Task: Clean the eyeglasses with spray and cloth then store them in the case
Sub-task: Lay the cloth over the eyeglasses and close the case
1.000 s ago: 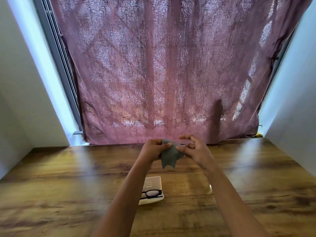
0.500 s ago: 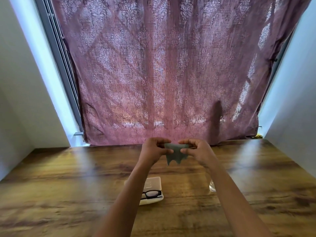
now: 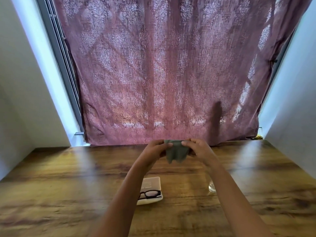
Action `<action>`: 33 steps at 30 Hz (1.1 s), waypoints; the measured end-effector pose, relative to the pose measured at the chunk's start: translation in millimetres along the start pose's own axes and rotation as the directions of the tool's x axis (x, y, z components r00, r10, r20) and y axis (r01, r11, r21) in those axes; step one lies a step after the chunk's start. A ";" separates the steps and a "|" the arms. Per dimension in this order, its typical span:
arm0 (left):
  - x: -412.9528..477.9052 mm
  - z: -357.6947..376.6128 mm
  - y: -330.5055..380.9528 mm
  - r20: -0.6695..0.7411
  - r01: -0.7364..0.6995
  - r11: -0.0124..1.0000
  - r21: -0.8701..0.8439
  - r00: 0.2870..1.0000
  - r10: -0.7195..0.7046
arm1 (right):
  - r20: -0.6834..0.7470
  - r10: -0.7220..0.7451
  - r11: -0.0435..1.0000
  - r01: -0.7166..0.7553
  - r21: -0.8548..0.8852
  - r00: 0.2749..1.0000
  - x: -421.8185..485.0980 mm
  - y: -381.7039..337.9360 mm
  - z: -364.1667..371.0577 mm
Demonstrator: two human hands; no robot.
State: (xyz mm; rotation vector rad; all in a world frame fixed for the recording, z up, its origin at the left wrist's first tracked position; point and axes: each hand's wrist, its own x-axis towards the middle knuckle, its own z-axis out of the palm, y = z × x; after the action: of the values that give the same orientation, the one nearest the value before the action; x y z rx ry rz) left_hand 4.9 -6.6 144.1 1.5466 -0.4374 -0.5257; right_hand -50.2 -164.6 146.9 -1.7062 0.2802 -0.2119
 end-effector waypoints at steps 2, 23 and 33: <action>-0.9 6.2 -0.6 -0.014 0.046 0.974 -0.224 0.999 -0.051 | 0.021 0.020 0.993 -0.022 0.118 1.000 -3.8 -0.4 2.9; 0.1 10.9 -17.6 0.086 0.221 0.838 -0.499 0.975 -0.207 | 0.294 0.395 0.701 -0.493 0.516 0.870 -21.3 26.1 9.0; -1.0 10.7 -17.6 -0.065 0.250 0.870 -0.426 0.950 -0.305 | 0.127 0.310 0.793 -0.330 0.513 0.942 -13.5 30.9 3.3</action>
State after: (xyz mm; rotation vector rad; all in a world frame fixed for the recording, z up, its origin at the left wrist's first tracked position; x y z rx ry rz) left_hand -2.8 -13.9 126.4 1.2243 0.0085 -0.6872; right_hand -64.0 -161.7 116.1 -1.0885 0.4363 0.0017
